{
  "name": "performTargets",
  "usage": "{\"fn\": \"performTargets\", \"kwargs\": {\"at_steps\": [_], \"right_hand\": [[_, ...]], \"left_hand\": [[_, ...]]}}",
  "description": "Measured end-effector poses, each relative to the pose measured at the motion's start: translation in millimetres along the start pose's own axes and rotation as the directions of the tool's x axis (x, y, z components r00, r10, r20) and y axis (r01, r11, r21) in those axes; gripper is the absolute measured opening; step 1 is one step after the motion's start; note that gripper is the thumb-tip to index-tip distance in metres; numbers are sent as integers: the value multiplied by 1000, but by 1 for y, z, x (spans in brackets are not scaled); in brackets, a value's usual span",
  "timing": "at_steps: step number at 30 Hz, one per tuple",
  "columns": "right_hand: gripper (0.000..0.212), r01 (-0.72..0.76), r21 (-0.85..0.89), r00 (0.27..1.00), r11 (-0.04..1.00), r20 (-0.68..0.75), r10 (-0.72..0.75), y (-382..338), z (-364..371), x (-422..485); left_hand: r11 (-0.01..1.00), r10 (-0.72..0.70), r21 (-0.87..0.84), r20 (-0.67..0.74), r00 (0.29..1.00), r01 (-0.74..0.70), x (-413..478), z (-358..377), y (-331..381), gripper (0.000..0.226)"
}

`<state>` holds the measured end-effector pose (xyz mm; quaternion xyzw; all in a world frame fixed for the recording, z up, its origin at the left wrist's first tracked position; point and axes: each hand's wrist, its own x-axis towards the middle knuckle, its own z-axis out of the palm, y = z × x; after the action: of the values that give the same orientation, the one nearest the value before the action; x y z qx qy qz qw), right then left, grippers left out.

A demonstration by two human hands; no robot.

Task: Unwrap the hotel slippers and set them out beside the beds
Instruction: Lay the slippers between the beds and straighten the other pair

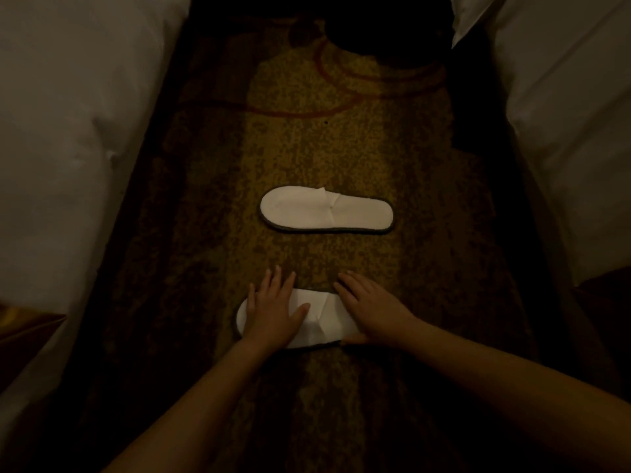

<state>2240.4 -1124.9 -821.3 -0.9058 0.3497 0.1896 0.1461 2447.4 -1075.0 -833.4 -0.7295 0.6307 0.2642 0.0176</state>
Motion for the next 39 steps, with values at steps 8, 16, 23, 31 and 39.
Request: {"fn": "performTargets", "kwargs": {"at_steps": [8, 16, 23, 31, 39], "right_hand": [[103, -18, 20, 1000, 1000, 8, 18, 2, 8, -1], [90, -411, 335, 911, 848, 135, 389, -39, -57, -39], [83, -592, 418, 804, 689, 356, 476, -95, -165, -146], [83, -676, 462, 736, 574, 380, 561, -135, -327, -287], [78, -735, 554, 648, 390, 405, 645, -173, -437, -422]], "left_hand": [[998, 21, 56, -44, 999, -18, 1, 10, -2, 61], [988, -90, 142, 172, 981, 66, -56, -83, 13, 60], [981, -177, 141, 381, 907, 133, -142, -205, 60, 60], [982, -24, 182, 421, 907, -59, -252, -346, 180, 60], [939, 109, 258, 408, 906, -229, -352, -441, 271, 61]]}}
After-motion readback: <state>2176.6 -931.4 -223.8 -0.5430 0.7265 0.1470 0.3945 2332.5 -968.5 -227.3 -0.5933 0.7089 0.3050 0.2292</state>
